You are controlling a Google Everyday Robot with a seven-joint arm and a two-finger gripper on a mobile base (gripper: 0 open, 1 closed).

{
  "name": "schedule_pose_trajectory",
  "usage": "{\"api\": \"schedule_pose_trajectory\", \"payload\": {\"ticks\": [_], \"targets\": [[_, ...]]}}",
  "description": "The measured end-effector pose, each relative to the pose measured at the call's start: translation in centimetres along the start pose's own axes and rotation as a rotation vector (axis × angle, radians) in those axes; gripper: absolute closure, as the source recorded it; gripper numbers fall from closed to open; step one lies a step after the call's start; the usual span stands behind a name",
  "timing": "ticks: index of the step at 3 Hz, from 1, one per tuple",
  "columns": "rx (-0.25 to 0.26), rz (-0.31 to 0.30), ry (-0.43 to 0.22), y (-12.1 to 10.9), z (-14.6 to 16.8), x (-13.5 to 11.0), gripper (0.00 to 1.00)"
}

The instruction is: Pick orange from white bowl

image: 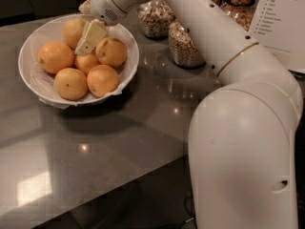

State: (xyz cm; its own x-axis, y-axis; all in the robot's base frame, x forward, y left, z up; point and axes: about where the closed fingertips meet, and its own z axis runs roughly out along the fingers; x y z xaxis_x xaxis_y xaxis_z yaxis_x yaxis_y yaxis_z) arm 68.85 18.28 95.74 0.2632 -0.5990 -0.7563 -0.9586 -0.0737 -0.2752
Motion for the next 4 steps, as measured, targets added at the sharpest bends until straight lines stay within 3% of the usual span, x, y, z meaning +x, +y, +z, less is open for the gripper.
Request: {"api": "schedule_pose_trajectory", "payload": {"ticks": [1, 4], "targets": [[0.0, 0.0, 0.0, 0.0, 0.0, 0.0, 0.23], [-0.02, -0.021, 0.015, -0.4, 1.4, -0.1, 0.28]]}}
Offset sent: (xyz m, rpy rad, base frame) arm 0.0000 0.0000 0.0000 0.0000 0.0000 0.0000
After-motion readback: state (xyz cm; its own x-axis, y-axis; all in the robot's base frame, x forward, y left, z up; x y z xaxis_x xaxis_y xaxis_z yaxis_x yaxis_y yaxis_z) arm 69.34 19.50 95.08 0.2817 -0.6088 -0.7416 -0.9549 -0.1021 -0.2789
